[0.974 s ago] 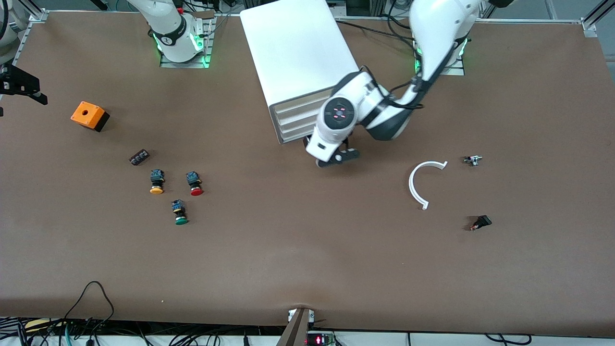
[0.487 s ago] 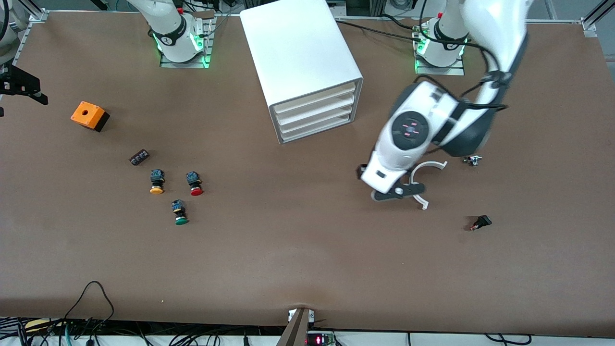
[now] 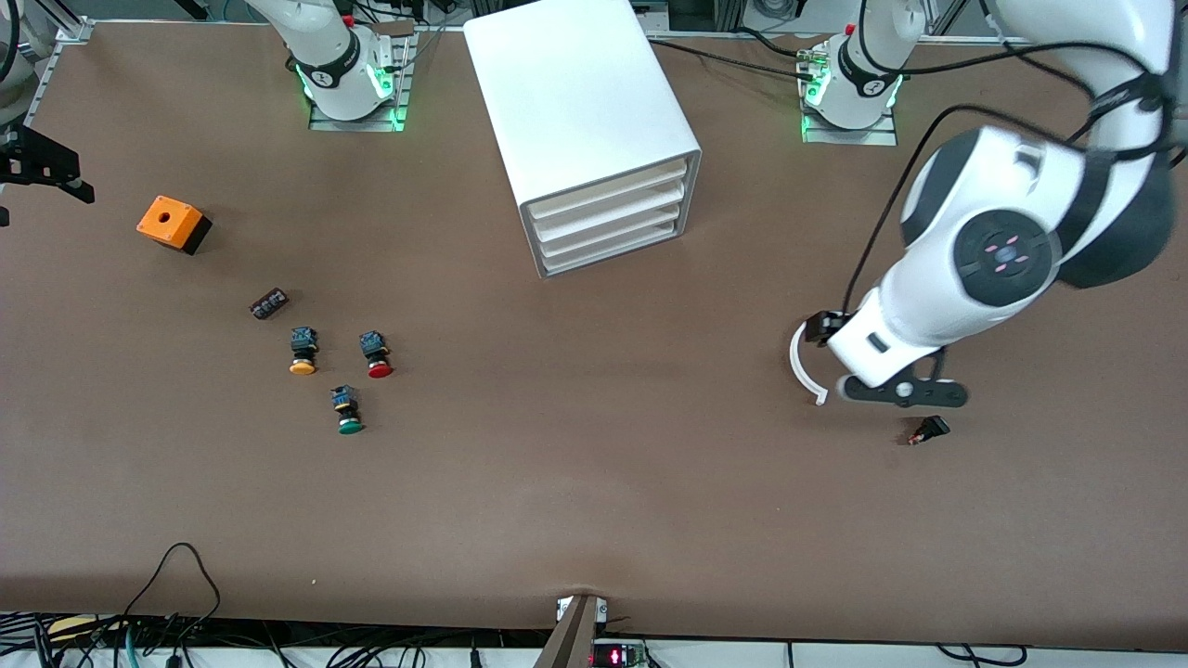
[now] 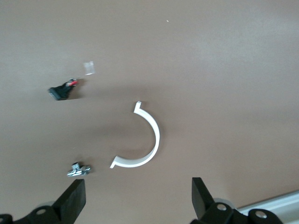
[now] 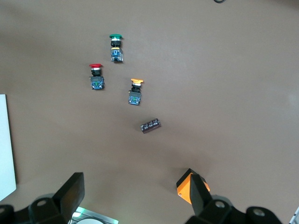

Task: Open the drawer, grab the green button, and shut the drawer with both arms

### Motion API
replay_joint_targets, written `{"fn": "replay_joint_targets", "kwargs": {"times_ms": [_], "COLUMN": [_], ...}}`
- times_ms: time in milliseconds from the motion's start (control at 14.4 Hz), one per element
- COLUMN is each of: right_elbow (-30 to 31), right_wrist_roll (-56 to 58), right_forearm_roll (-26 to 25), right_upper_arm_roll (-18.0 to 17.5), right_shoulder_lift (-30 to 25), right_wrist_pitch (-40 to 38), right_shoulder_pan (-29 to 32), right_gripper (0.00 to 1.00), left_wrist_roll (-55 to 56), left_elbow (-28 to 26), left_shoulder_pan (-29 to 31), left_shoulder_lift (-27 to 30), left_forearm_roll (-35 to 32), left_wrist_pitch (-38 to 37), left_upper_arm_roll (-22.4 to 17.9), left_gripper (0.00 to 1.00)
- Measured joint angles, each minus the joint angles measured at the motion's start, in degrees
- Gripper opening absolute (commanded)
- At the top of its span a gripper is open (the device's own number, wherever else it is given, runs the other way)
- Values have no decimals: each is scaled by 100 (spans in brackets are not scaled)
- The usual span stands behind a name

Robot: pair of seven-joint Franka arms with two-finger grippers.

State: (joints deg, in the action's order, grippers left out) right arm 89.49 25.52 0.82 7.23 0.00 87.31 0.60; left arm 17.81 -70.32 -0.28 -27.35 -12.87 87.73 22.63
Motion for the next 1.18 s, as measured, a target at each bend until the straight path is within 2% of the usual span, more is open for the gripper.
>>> {"fn": "replay_joint_targets", "kwargs": {"times_ms": [209,418,557,696,835,974,1183], "right_elbow": [0,0,0,0,0,0,0], "right_wrist_roll": [2,4,4,4,4,4,4], "right_forearm_roll": [0,0,0,0,0,0,0], "right_upper_arm_roll": [-7,-30,-76,-104,-105,-105,-105], "right_shoulder_lift": [1,1,1,1,0,1,1], "right_wrist_pitch": [0,0,0,0,0,0,0], "right_shoulder_pan": [0,-1,-2,-2,-1,-1,-1], "right_gripper": [100,100,100,100,100,100,100], "left_wrist_roll": [-70,-682,-886,-1301,-1712,-1761,-1761], "left_elbow": [82,14,-402,-1170,-1835,-2254,-2475], "left_shoulder_pan": [32,367,345,80,-256,-416,-444], "left_shoulder_lift": [443,752,1063,1582,2105,2498,2696], "left_forearm_roll": [-2,42,505,1177,1368,1377,1370], "left_wrist_pitch": [-209,-253,63,606,808,852,851], "left_upper_arm_roll": [7,-42,-571,-1421,-2010,-2200,-2241], "left_gripper": [100,100,100,100,100,100,100]}}
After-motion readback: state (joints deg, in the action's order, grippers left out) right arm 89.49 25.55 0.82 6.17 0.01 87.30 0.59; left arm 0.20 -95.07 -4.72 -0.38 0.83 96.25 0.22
